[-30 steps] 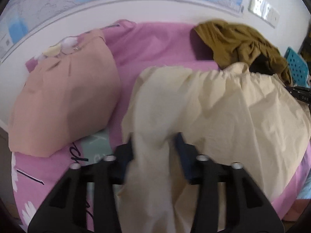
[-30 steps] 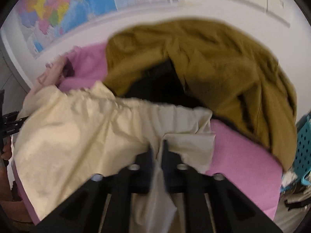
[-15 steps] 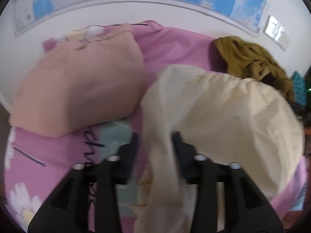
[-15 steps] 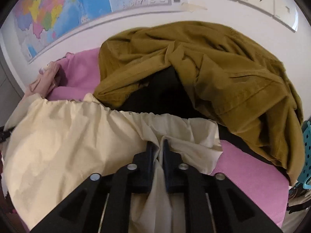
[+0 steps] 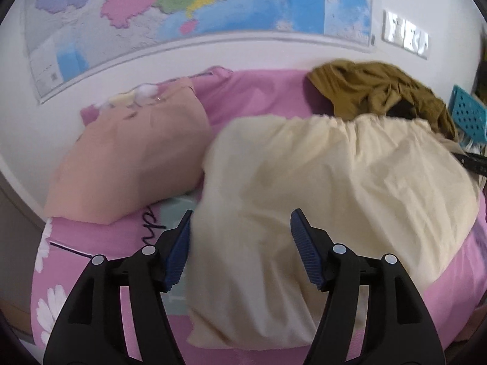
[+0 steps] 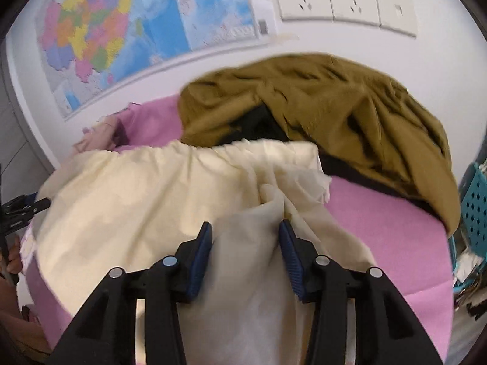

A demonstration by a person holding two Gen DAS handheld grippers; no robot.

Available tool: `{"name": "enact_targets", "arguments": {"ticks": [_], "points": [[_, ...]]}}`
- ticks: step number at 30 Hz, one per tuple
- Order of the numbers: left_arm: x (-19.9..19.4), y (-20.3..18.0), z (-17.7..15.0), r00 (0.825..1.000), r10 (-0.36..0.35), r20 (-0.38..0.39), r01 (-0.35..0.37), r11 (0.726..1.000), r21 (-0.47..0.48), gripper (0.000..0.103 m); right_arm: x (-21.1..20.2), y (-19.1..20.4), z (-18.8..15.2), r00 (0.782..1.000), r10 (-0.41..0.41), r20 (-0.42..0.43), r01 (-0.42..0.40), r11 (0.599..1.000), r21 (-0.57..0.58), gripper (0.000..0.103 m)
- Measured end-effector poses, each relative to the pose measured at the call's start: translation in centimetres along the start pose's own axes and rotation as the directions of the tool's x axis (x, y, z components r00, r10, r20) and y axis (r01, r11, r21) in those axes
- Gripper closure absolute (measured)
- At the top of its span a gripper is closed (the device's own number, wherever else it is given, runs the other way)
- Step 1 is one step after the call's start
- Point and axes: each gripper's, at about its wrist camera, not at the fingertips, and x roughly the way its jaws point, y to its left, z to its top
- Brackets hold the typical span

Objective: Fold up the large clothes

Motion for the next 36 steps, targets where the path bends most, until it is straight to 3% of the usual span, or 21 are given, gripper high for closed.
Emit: {"name": "enact_targets", "arguments": {"ticks": [4, 8, 11, 13, 15, 17, 21, 26, 30, 32, 36], "points": [[1.8, 0.0, -0.5, 0.999, 0.004, -0.051, -0.005, 1.0, -0.018, 0.039, 1.8, -0.7, 0.0, 0.999, 0.048, -0.024, -0.047, 0.998, 0.038, 0.048], [2.2, -0.1, -0.9, 0.998, 0.008, -0.067, -0.01, 1.0, -0.026, 0.039, 1.0, -0.3, 0.1, 0.999, 0.022, -0.028, -0.021, 0.999, 0.047, 0.045], [1.9, 0.0, -1.2, 0.998, 0.006, -0.068, -0.009, 0.999, -0.038, 0.039, -1.3, -0.6, 0.0, 0.998, 0.059, 0.009, -0.059, 0.993, 0.106, 0.038], [1.6, 0.4, -1.4, 0.997, 0.012, -0.07, -0.015, 0.999, -0.048, 0.03, -4.0, -0.6, -0.5, 0.993, 0.104, 0.05, -0.111, 0.983, 0.144, 0.034], [0.6, 1.0, -1.8, 0.998, -0.005, -0.056, 0.0, 0.997, -0.076, 0.028, -6.2, -0.7, -1.1, 0.986, 0.145, 0.078, -0.156, 0.974, 0.166, 0.024], [-0.2, 1.6, -2.2, 0.998, -0.032, -0.046, 0.027, 0.994, -0.106, 0.027, -8.3, -1.0, -2.1, 0.972, 0.21, 0.108, -0.229, 0.95, 0.211, 0.014], [-2.1, 2.8, -3.9, 0.994, -0.104, -0.039, 0.096, 0.98, -0.172, 0.026, -10.1, -2.1, -5.9, 0.936, 0.337, 0.099, -0.349, 0.865, 0.361, 0.013], [-3.5, 3.3, -6.1, 0.971, -0.236, -0.046, 0.221, 0.95, -0.22, 0.026, -8.2, -2.9, -9.7, 0.905, 0.418, 0.072, -0.395, 0.767, 0.506, 0.013], [-4.0, 3.2, -7.0, 0.966, -0.257, -0.03, 0.243, 0.942, -0.231, 0.025, -5.8, -2.4, -10.0, 0.884, 0.463, 0.067, -0.417, 0.716, 0.559, 0.013], [-4.5, 2.9, -7.5, 0.966, -0.257, -0.032, 0.244, 0.943, -0.227, 0.025, -4.8, -2.0, -9.8, 0.88, 0.47, 0.065, -0.419, 0.706, 0.571, 0.013], [-5.3, 3.0, -8.2, 0.952, -0.302, -0.042, 0.284, 0.929, -0.238, 0.025, -3.3, -1.5, -8.5, 0.896, 0.432, 0.1, -0.401, 0.693, 0.599, 0.01]]}}
